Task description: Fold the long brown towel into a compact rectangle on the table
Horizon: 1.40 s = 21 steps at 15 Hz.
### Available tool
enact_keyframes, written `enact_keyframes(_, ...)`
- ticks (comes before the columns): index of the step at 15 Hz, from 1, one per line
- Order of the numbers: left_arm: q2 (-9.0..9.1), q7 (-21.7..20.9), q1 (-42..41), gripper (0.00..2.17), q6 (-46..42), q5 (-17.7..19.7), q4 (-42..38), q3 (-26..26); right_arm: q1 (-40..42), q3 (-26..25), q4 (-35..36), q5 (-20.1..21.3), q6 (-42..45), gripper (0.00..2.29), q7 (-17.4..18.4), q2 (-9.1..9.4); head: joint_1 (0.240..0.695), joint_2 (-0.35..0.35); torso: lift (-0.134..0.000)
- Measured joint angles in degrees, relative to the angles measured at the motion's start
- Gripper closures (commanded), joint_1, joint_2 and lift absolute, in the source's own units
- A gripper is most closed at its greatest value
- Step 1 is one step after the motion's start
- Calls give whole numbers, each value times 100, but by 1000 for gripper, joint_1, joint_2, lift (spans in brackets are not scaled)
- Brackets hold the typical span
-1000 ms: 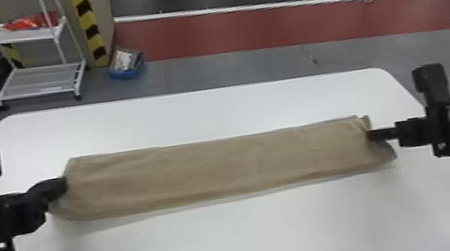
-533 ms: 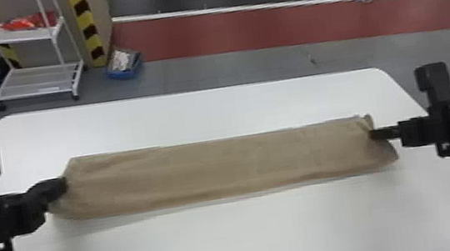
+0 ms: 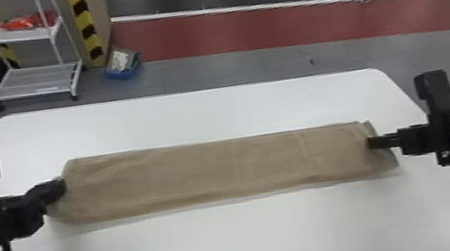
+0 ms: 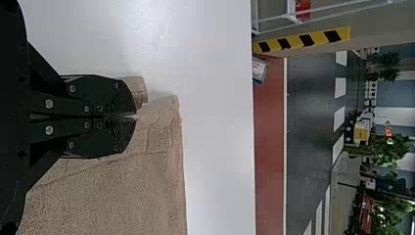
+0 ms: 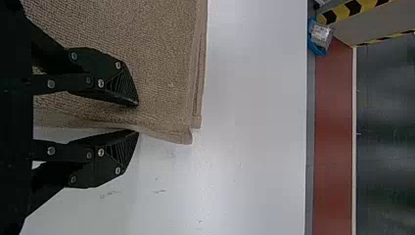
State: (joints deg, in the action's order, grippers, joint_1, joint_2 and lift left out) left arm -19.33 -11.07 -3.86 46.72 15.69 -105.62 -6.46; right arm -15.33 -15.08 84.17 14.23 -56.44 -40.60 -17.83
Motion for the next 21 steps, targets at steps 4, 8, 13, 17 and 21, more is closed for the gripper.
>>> enact_keyframes(4, 0, -5, -4, 1204, -4, -5, 4, 11, -29, -43, 106, 1, -68, 822, 10, -2, 695, -116, -124)
enact_keyframes(8, -2, -9, -41, 1204, 0, 0, -18, 11, -186, 5, -103, 51, -32, 822, 61, -20, 695, -121, -124)
enact_keyframes(13, -8, -9, -62, 1204, 0, -4, -30, 5, -304, 23, -343, 93, 0, 829, 77, -66, 695, -126, -124)
enact_keyframes(17, -8, -9, -62, 1204, 0, -12, -30, 11, -315, -5, -364, 93, 11, 1659, 8, -81, 695, -128, -124)
enact_keyframes(21, -8, -10, -62, 1204, -2, -19, -30, 11, -275, -31, -351, 79, 141, 1659, -98, -83, 695, -125, -124)
